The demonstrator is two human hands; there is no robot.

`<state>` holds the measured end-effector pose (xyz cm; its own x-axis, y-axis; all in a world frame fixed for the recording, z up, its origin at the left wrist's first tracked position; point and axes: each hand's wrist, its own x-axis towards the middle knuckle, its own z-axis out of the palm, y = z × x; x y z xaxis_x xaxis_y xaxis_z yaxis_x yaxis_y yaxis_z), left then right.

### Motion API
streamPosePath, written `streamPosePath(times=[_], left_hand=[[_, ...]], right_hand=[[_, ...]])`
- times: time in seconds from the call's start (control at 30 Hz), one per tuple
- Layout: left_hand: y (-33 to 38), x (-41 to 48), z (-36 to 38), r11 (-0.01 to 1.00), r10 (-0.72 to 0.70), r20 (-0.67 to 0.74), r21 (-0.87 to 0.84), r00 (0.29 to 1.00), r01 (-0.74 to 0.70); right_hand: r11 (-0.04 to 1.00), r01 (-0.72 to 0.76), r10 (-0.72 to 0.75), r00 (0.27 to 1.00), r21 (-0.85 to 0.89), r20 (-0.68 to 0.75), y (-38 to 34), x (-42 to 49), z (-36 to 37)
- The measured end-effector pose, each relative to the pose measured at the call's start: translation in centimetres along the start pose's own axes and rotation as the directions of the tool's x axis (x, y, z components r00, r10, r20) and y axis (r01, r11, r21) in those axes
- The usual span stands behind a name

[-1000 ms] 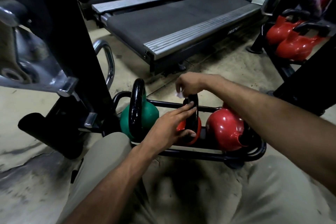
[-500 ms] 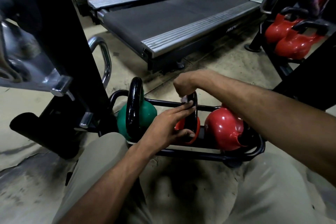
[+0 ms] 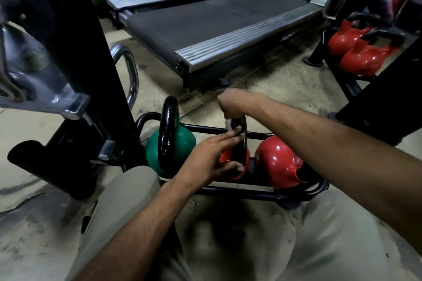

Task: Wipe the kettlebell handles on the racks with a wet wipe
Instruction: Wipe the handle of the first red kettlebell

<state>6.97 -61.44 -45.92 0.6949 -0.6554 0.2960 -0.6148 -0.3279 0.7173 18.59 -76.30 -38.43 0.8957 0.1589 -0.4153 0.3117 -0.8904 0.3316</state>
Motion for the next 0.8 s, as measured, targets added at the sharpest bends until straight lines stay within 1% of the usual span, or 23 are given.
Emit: streamPosePath(times=[0.03, 0.07, 0.1, 0.13, 0.17, 0.2, 0.23, 0.27, 0.3, 0.33, 0.37, 0.4, 0.43, 0.5, 0.53, 0.57, 0.6, 0.63, 0.67, 0.7, 0.73, 0.77, 0.8], left_hand=[[0.1, 0.0, 0.0, 1.0, 0.0, -0.004, 0.025, 1.0, 0.001], [0.1, 0.0, 0.1, 0.999, -0.005, -0.017, 0.042, 1.0, 0.005], [0.1, 0.0, 0.2, 0.999, -0.011, -0.032, 0.048, 0.999, 0.012], [0.1, 0.0, 0.3, 0.999, -0.017, -0.047, 0.046, 0.999, 0.019], [0.1, 0.0, 0.4, 0.999, -0.023, -0.056, 0.042, 0.998, 0.025], [0.0, 0.1, 0.5, 0.999, -0.026, -0.058, 0.036, 0.998, 0.028], [0.0, 0.1, 0.5, 0.999, -0.026, -0.055, 0.027, 0.998, 0.027], [0.1, 0.1, 0.5, 0.999, -0.025, -0.053, 0.018, 0.998, 0.026], [0.1, 0.2, 0.5, 1.0, -0.025, -0.055, 0.013, 0.998, 0.025], [0.1, 0.2, 0.5, 1.0, -0.027, -0.059, 0.011, 0.998, 0.027], [0.1, 0.2, 0.6, 1.0, -0.028, -0.063, 0.008, 0.998, 0.029], [0.1, 0.2, 0.6, 1.0, -0.029, -0.067, 0.003, 0.997, 0.03], [0.1, 0.1, 0.6, 1.0, -0.031, -0.068, -0.003, 0.997, 0.03], [0.2, -0.1, 0.7, 0.999, -0.038, -0.065, -0.014, 0.997, 0.038], [0.2, -0.1, 0.7, 0.999, -0.04, -0.064, -0.02, 0.997, 0.039], [0.2, -0.2, 0.7, 0.999, -0.04, -0.064, -0.027, 0.997, 0.038], [0.2, -0.2, 0.7, 0.999, -0.04, -0.062, -0.029, 0.997, 0.038], [0.2, -0.2, 0.6, 0.999, -0.039, -0.06, -0.024, 0.997, 0.038], [0.2, -0.2, 0.6, 0.999, -0.039, -0.059, -0.014, 0.998, 0.038], [0.3, -0.2, 0.5, 0.999, -0.037, -0.06, -0.001, 0.998, 0.037], [0.3, -0.2, 0.5, 0.999, -0.034, -0.061, 0.011, 0.998, 0.035], [0.3, -0.2, 0.5, 0.999, -0.032, -0.063, 0.018, 0.998, 0.033], [0.3, -0.2, 0.5, 0.999, -0.031, -0.064, 0.021, 0.997, 0.032]], right_hand=[[0.99, -0.068, 0.071, 0.997, 0.124, -0.014, 0.8, -0.6, 0.1], [0.948, -0.142, 0.146, 0.989, 0.285, 0.01, 1.7, -1.1, 0.6], [0.848, -0.212, 0.214, 0.976, 0.485, 0.052, 2.2, -1.8, 1.1], [0.682, -0.269, 0.278, 0.956, 0.68, 0.099, 2.6, -2.5, 1.8], [0.462, -0.309, 0.351, 0.924, 0.831, 0.148, 2.6, -3.2, 2.8], [0.194, -0.308, 0.422, 0.883, 0.932, 0.204, 2.4, -3.6, 4.5], [-0.109, -0.252, 0.456, 0.847, 0.962, 0.273, 2.0, -3.6, 6.4], [-0.384, -0.182, 0.426, 0.835, 0.905, 0.349, 1.4, -3.7, 8.1], [-0.625, -0.119, 0.332, 0.854, 0.772, 0.4, 0.7, -3.8, 9.4], [-0.802, -0.084, 0.208, 0.889, 0.591, 0.408, -0.1, -4.0, 10.2], [-0.908, -0.065, 0.107, 0.92, 0.414, 0.378, -0.8, -4.3, 10.5], [-0.954, -0.053, 0.06, 0.931, 0.295, 0.359, -1.1, -4.4, 10.4], [-0.974, -0.036, 0.039, 0.944, 0.222, 0.327, -1.4, -4.6, 10.0], [-0.981, -0.006, 0.058, 0.944, 0.193, 0.325, -1.5, -4.6, 9.2], [-0.97, 0.014, 0.101, 0.931, 0.241, 0.352, -1.5, -4.8, 8.9], [-0.943, 0.043, 0.171, 0.914, 0.329, 0.369, -1.4, -5.0, 8.8], [-0.869, 0.059, 0.29, 0.866, 0.492, 0.407, -1.1, -5.1, 8.9], [-0.732, 0.061, 0.429, 0.815, 0.679, 0.389, -0.7, -5.2, 8.9], [-0.519, 0.038, 0.553, 0.777, 0.854, 0.302, -0.3, -5.6, 8.5], [-0.275, -0.009, 0.615, 0.767, 0.961, 0.183, 0.2, -5.8, 8.0], [0.002, -0.074, 0.635, 0.77, 0.997, 0.056, 0.7, -5.7, 7.1], [0.27, -0.137, 0.615, 0.786, 0.953, -0.062, 1.1, -5.4, 6.2], [0.493, -0.187, 0.562, 0.814, 0.85, -0.147, 1.3, -4.9, 5.4]])
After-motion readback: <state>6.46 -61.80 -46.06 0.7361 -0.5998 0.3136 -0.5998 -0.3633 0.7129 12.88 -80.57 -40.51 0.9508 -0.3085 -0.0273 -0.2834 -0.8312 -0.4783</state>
